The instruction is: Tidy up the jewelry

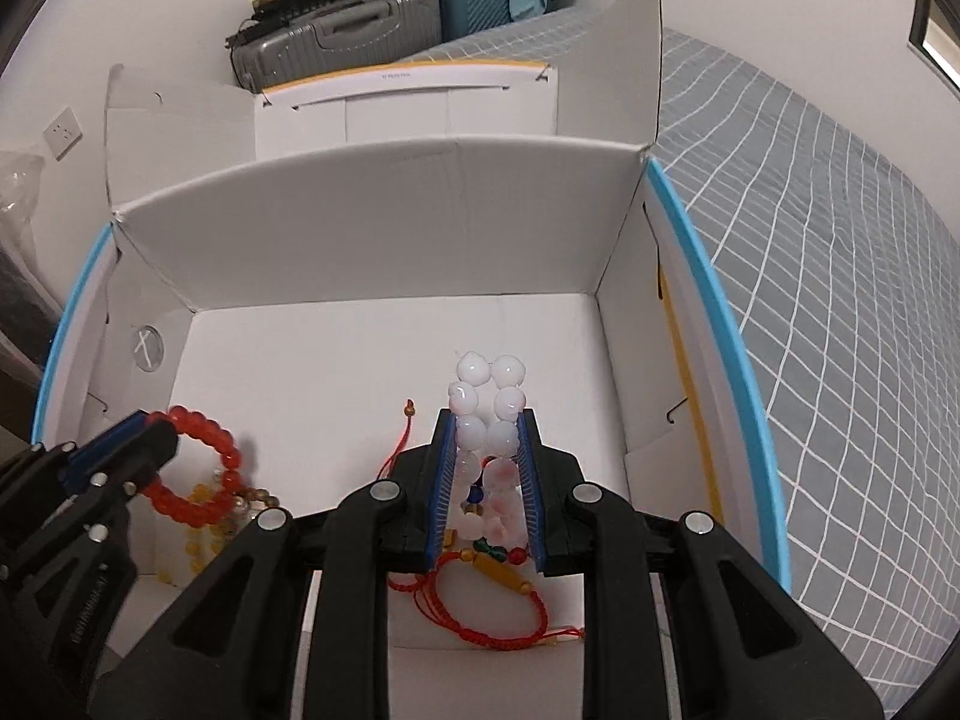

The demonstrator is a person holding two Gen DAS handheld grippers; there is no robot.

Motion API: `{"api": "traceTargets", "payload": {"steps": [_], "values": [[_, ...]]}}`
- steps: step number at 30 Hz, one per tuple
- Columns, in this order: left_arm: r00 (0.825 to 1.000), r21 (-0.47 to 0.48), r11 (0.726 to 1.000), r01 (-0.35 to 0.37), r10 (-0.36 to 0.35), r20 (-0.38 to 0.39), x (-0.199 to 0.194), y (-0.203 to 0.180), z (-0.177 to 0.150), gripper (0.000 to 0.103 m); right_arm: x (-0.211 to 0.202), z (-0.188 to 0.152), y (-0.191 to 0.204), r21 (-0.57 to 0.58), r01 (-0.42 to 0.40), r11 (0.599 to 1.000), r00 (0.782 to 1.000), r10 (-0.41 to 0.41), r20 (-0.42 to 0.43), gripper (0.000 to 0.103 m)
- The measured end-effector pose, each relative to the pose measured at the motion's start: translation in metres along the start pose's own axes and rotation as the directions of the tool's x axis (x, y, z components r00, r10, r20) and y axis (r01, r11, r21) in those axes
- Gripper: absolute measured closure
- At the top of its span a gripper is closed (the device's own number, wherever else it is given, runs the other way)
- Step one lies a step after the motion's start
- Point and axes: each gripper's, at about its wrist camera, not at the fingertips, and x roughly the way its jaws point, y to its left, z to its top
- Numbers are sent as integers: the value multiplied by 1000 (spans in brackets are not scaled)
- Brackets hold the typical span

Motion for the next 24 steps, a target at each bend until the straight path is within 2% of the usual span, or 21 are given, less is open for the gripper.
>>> {"api": "traceTargets", "payload": {"steps": [4,8,9,10,12,14,16,20,21,24], "values": [[1000,-10,1000,-2,2,-8,3,4,0,89,9,1,0,10,-8,1000,1000,8,-22,82],[1000,2,1000,-17,17,11,-4,2,2,87,7,2,-5,28,-22,999,1000,22,-10,68],[1000,0,1000,-21,21,16,-8,2,2,82,5,2,-5,30,-29,999,1000,29,-3,63],[1000,-5,1000,-19,19,22,-11,2,3,68,2,2,-6,34,-36,999,999,36,4,55],[999,-18,1000,-22,23,49,-20,5,3,48,-6,2,-9,41,-45,998,999,44,28,44],[996,-26,999,-37,39,84,-32,7,3,42,-20,3,-11,44,-46,998,997,43,62,39],[993,-32,999,-40,43,110,-43,9,2,27,-35,2,-13,47,-43,998,995,39,93,28],[985,-34,999,-37,42,167,-67,14,-8,14,-66,-5,-13,52,-41,998,987,32,155,14],[984,-34,999,-30,36,175,-71,16,-11,10,-74,-8,-14,59,-42,997,984,31,175,7],[980,-34,999,-25,31,197,-84,20,-21,6,-97,-19,-17,95,-56,994,970,32,243,7]]}}
